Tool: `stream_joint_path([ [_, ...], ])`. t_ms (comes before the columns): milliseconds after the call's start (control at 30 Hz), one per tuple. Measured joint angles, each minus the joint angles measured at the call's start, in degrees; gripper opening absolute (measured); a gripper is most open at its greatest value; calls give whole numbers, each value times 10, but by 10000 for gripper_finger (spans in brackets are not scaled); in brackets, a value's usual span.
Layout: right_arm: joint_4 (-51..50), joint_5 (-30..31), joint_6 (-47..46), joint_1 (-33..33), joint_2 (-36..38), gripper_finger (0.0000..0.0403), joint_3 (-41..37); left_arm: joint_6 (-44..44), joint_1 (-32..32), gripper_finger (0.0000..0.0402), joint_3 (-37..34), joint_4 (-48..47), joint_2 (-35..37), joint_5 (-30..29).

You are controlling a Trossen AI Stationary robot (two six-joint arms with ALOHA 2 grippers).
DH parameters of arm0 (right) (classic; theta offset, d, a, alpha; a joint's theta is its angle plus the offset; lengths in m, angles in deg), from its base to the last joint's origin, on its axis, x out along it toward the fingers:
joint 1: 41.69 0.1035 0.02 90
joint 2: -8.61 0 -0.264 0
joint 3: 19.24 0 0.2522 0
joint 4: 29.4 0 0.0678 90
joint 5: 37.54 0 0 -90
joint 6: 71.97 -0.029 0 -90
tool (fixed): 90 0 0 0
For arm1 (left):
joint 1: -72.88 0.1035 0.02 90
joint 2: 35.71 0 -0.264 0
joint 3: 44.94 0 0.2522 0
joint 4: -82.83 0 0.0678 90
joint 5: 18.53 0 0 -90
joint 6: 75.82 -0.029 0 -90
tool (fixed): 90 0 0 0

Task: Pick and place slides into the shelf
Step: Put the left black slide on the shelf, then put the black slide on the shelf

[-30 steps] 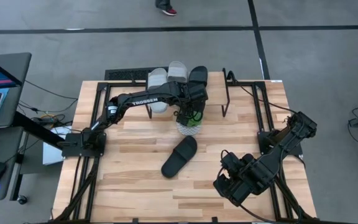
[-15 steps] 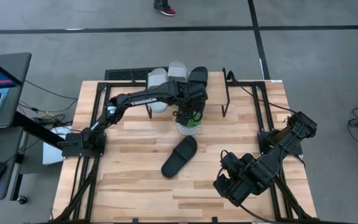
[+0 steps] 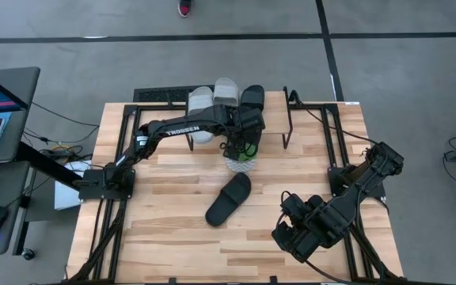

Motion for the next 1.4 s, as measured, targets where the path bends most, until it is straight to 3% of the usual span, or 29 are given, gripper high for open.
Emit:
stream_joint_path([
  [500,2,10,0,0,0,260,0,-20,-9,171,0,3,27,-49],
  [667,0,23,0,0,0,260,0,-35,-20,171,-1,-1,50,-107],
  [967,-5,125,5,2,-3,260,0,-59,-44,171,0,-34,157,-225],
  [1133,6,196,4,13,-3,260,-27,26,-45,171,0,-76,254,-184],
  [1400,76,236,-30,27,-4,260,-127,196,-45,171,1,-66,404,-24],
])
